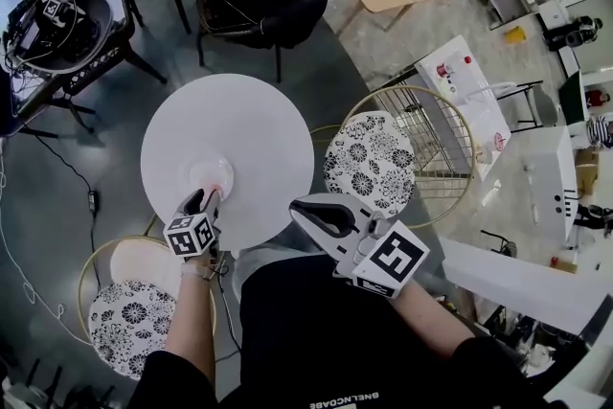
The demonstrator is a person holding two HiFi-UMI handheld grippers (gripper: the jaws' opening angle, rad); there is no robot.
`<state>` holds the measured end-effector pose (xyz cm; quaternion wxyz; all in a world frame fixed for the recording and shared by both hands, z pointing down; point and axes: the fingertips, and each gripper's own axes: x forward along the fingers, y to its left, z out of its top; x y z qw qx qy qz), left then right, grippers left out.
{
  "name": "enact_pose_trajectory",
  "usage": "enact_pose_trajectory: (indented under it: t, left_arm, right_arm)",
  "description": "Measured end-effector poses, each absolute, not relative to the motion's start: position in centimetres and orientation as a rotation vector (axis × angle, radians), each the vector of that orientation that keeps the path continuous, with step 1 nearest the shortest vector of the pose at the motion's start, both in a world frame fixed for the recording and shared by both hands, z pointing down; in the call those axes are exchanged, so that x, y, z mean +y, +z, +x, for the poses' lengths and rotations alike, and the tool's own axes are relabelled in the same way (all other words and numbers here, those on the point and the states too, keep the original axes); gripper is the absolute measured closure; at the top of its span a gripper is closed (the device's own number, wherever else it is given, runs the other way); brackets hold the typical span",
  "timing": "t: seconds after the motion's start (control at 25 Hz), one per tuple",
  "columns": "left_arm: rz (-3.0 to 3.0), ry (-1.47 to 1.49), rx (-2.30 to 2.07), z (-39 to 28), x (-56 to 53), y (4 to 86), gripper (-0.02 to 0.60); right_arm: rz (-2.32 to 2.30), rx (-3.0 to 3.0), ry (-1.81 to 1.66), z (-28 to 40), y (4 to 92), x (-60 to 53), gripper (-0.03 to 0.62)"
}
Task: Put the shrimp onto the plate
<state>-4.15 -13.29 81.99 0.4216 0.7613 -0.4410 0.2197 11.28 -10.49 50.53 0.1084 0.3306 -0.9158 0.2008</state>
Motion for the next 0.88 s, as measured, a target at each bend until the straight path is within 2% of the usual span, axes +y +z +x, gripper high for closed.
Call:
enact_pose_trajectory:
  t: [0.52,0.76,0.88]
  left_arm:
    - [1.974,0.41,-1.188,-5.2,-14.6,76.1,0.439]
    - [2.031,0.299,-1.281,-6.5,-14.6,70.7,0.527]
    - [2.07,0.241,-1.299,-7.0,-14.3,67.8,0.542]
  right_arm:
    - [0.933,-2.733,0.555,10.1,49.2,-10.4,0.576]
    - [0.931,-2.772,0.526,9.1,47.7,-10.6,0.576]
    - [0.899,-2.799,0.51,8.2,47.2,-10.4,0.577]
